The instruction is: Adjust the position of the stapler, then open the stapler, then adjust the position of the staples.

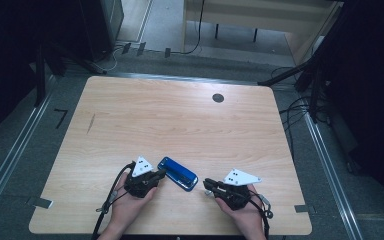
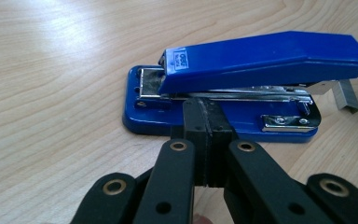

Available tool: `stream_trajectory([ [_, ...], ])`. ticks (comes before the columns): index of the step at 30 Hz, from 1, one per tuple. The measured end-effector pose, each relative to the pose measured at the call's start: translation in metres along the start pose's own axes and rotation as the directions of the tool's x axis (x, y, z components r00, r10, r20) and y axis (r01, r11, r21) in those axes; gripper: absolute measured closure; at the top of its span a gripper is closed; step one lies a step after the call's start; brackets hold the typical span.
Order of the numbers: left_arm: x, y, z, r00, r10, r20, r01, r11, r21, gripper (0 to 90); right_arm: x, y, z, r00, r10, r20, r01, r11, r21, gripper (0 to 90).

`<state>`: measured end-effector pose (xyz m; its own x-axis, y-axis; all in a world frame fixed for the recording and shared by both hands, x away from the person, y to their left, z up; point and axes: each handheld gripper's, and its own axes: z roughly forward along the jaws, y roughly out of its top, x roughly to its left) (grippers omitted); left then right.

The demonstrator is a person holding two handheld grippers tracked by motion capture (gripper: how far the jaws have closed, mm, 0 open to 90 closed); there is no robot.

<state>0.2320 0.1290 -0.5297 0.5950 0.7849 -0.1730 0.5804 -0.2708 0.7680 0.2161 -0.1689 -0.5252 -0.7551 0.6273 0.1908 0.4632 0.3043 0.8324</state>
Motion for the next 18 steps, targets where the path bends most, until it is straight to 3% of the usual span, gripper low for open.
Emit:
stream_trajectory([
  [4,-0.003,-0.001,0.006,0.9999,0.011,-0.002,-0.011,0.9995,0.031,90.0,0.005,-0.001,0.008,0.9998,-0.012,-0.018,0.012,0.999,0.035,90.0],
  [6,-0.004,-0.001,0.007,0.9999,0.010,0.001,-0.010,0.9997,0.023,90.0,0.007,-0.001,0.010,0.9997,-0.021,-0.015,0.022,0.999,0.044,90.0],
  [10,-0.007,-0.001,0.009,0.9996,0.026,0.004,-0.026,0.9975,0.066,90.0,0.008,0.000,0.012,1.0000,-0.006,-0.004,0.007,0.999,0.046,90.0],
  [18,-0.006,-0.001,0.009,0.9999,0.014,-0.007,-0.014,0.9978,0.065,90.0,0.011,0.000,0.017,0.9999,-0.008,0.008,0.007,0.999,0.052,90.0],
])
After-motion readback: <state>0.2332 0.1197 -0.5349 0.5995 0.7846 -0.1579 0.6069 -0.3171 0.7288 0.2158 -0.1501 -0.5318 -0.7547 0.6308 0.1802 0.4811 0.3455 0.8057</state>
